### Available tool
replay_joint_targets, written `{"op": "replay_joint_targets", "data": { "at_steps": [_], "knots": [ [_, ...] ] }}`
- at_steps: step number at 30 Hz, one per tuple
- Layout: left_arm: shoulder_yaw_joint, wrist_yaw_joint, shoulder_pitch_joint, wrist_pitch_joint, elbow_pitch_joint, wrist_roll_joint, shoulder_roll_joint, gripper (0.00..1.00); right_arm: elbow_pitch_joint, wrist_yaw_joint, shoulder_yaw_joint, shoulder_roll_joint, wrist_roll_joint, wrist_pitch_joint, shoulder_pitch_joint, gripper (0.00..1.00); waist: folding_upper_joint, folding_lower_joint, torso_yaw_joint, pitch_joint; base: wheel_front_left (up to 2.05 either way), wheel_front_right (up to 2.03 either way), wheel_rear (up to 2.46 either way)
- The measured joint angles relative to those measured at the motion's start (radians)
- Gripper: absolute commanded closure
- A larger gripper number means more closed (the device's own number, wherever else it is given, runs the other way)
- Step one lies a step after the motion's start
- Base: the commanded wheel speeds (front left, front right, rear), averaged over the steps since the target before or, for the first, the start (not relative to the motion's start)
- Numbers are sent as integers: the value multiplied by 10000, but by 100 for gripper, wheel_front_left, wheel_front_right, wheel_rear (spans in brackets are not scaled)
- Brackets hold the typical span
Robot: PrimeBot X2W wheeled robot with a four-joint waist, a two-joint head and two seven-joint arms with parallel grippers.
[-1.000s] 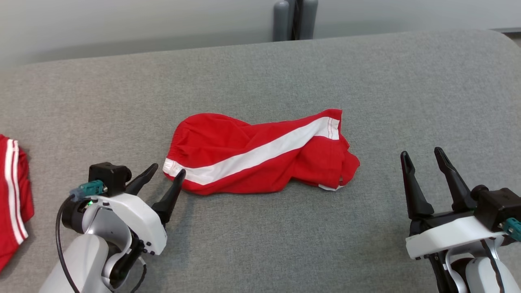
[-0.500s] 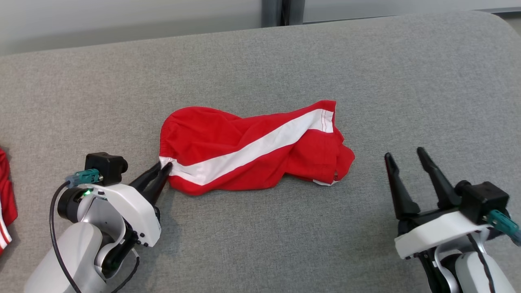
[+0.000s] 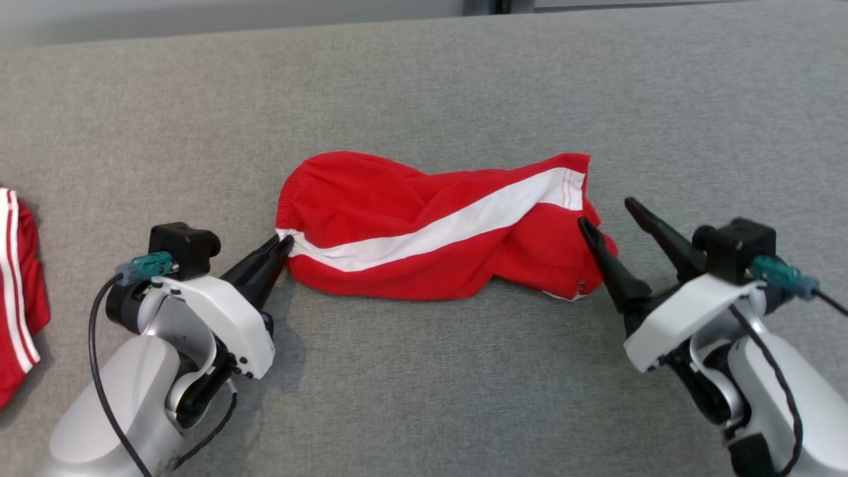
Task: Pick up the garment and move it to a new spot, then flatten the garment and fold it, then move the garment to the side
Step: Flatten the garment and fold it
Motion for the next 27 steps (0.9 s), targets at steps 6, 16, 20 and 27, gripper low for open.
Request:
{"op": "replay_joint_targets", "data": {
  "at_steps": [6, 16, 20, 27],
  "knots": [
    [-299, 0, -267, -188, 63, -63, -79, 100, 732, 0, 575, -349, 466, -84, -848, 0, -1, 1, 277, 258, 0, 0, 0],
    [-711, -13, -631, -606, 272, -249, -96, 100, 1678, 0, 1889, -744, 1371, -453, -2079, 58, 0, 1, 585, 649, 0, 0, 0],
    [-715, -13, -765, -878, 320, -272, -102, 100, 1756, 0, 2280, -848, 1795, -698, -2327, 100, 0, 1, 629, 716, 0, 0, 0],
    [-368, 146, -776, -1553, 0, -290, 19, 100, 1076, 0, 2295, -1064, 3095, -1513, -2282, 100, 0, 0, 611, 630, 0, 0, 0]
  ]
}}
